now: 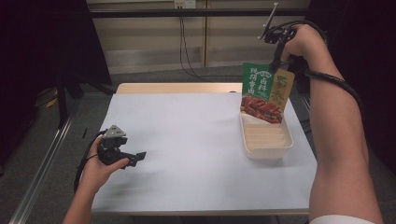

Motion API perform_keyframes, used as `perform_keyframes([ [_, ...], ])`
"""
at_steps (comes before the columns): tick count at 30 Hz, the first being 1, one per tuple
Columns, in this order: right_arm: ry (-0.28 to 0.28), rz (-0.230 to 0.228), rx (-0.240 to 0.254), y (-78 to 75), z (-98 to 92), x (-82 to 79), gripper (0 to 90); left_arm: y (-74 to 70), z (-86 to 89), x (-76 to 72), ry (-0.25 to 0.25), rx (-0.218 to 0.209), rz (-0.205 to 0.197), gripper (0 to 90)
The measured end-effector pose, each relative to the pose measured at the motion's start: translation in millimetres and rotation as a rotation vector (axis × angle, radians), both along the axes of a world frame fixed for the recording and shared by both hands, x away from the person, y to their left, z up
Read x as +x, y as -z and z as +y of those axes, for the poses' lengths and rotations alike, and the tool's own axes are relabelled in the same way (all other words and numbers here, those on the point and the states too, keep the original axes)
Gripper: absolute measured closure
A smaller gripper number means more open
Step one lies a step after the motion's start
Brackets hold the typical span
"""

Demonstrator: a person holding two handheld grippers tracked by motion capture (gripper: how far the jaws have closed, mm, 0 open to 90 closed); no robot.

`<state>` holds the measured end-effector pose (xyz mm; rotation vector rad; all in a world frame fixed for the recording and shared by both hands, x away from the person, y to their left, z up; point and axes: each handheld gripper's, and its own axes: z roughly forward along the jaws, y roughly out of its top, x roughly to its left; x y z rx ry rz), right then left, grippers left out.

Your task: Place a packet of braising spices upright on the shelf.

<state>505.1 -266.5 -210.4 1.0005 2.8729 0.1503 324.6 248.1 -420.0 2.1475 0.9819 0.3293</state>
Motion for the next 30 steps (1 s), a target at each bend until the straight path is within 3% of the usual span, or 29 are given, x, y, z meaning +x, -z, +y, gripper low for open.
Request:
perform_keyframes([
  [30, 0.007, 0.028, 0.015, 19.3, -3.2, -1.4, 90.0, -0.9, -1.2, -1.2, -0.007, 0.005, -0.005, 4.9],
])
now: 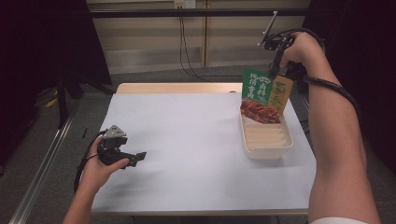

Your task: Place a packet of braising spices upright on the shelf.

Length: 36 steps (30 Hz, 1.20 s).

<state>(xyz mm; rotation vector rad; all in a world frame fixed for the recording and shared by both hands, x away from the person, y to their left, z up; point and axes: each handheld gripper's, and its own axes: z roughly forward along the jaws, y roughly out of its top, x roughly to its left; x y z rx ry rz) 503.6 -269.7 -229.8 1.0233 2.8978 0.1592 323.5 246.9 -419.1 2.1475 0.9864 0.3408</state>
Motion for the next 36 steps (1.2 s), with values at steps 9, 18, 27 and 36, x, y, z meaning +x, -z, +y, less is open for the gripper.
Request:
perform_keyframes([
  [9, -0.004, -0.003, 0.004, 1.1, 1.5, 0.7, 90.0, -0.1, -0.1, -0.2, 0.006, 0.002, 0.003, 4.9],
  [18, -0.012, 0.005, -0.01, 0.9, 6.3, 2.0, 90.0, -0.4, -0.2, -0.2, 0.007, 0.006, 0.002, 4.9],
  [27, 0.004, -0.009, -0.017, 2.5, 7.1, 2.1, 90.0, -1.1, -0.6, -0.7, 0.012, 0.003, -0.002, 4.9],
  [36, 0.035, -0.022, -0.017, 5.4, 4.4, 1.0, 83.2, -1.4, 0.0, -1.2, 0.007, 0.004, -0.003, 4.9],
])
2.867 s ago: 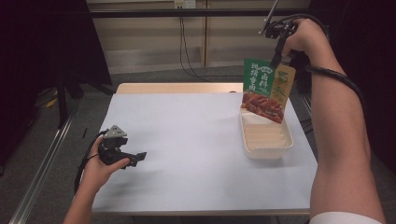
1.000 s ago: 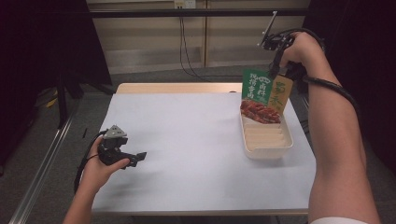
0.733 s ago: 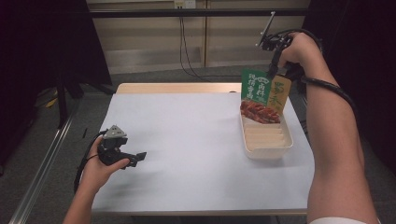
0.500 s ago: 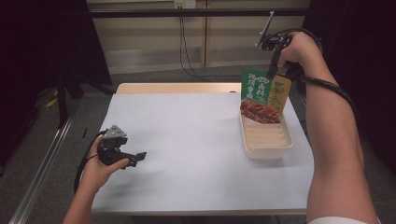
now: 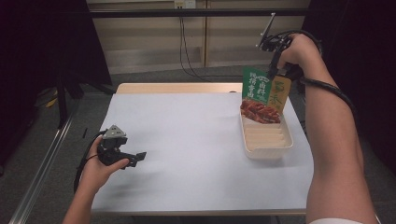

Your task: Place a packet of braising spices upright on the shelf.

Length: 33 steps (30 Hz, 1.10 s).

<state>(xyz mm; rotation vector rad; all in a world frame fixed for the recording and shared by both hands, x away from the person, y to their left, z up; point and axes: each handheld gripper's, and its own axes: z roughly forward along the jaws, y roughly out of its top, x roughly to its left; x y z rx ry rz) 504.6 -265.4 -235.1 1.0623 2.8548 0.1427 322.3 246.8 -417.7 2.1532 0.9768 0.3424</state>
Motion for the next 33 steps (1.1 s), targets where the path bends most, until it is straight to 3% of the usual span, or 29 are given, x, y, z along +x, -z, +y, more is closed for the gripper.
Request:
perform_keyframes([
  [9, 0.063, -0.037, -0.024, -2.5, -4.2, -3.8, 61.8, 0.6, -2.3, 0.3, 0.008, 0.005, 0.005, 4.9],
  [17, 0.116, -0.043, -0.043, -10.7, -5.5, -7.1, 53.3, 1.5, -3.2, 0.5, 0.016, 0.002, 0.006, 4.9],
  [23, 0.141, -0.071, -0.026, -15.2, -3.2, -7.7, 37.7, -0.1, -1.3, -1.1, 0.01, 0.0, 0.002, 4.9],
  [33, 0.153, -0.075, 0.002, -14.9, 6.4, -12.0, 24.5, -1.9, -1.0, -3.5, 0.006, -0.001, -0.007, 4.9],
])
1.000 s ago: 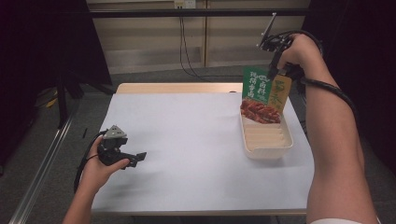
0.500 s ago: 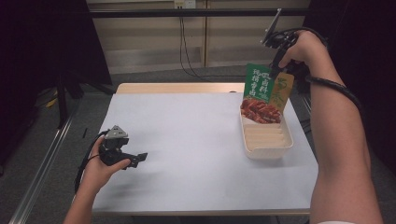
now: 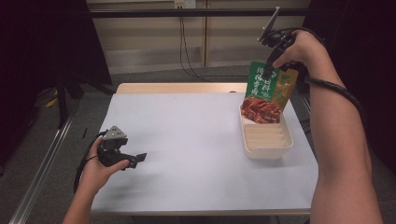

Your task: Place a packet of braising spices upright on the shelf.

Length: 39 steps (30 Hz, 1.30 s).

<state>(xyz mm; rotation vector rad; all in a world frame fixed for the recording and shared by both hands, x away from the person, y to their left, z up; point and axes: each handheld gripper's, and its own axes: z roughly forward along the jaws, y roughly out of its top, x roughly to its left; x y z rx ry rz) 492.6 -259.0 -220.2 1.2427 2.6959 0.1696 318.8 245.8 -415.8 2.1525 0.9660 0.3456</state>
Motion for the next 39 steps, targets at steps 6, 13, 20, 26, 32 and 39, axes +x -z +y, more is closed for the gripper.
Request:
perform_keyframes([
  [6, 0.0, -0.002, 0.019, 1.7, 5.2, -3.9, 21.9, -2.4, -0.6, -0.7, 0.009, -0.008, -0.005, 4.9],
  [13, -0.023, -0.016, 0.034, 4.2, 16.8, -10.6, 18.3, -3.6, -2.5, -1.2, 0.011, -0.007, -0.006, 4.9],
  [20, -0.046, -0.01, 0.047, 11.0, 33.2, -19.8, 15.2, -5.0, -3.8, -1.7, 0.019, -0.009, -0.013, 4.9],
  [26, -0.071, -0.005, 0.069, 16.2, 50.6, -26.5, 14.7, -4.6, -3.2, -2.0, 0.025, -0.016, -0.005, 4.9],
  [32, -0.101, -0.011, 0.092, 22.3, 62.1, -30.2, 14.4, -4.8, -3.1, -2.9, 0.029, -0.028, -0.007, 4.9],
  [39, -0.142, 0.012, 0.098, 40.6, 76.0, -37.3, 13.6, -5.8, -0.9, -3.6, 0.026, -0.032, -0.013, 4.9],
])
